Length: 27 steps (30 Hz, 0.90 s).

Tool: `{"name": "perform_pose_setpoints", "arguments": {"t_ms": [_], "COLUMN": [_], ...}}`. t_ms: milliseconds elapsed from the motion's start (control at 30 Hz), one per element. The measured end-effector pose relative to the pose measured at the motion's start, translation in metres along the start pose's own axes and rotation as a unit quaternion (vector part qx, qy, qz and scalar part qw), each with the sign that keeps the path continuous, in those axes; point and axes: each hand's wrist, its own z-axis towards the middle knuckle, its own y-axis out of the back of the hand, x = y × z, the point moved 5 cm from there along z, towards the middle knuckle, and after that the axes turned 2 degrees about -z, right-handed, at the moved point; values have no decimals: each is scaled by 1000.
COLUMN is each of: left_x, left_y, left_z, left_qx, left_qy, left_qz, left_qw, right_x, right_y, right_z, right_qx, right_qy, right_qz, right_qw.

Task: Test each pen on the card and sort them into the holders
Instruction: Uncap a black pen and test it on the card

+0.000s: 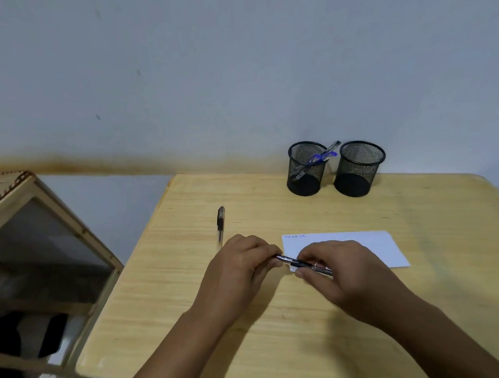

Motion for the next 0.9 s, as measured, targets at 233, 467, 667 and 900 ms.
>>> {"name": "perform_pose_setpoints", "arguments": {"t_ms": [233,467,667,900], "left_x": [-12,-21,-18,1], "left_y": [-6,-10,-14,-11], "left_z": [-3,1,4,10], "left_qx": [19,41,52,17], "left_qy": [26,46,72,134], "left_qz": [-37,-89,-125,-114], "left_qw": [999,994,988,984], "right_x": [-5,-13,-22,-32], "right_y": [-9,-13,-17,-22], "right_z": [-2,-11,-14,-13], "right_qx": [-6,-62,-62,-92], "right_qy": [-13,-70,-114,-148], "right_qz": [83,145,132,218], "right_qw": [996,985,983,960]}}
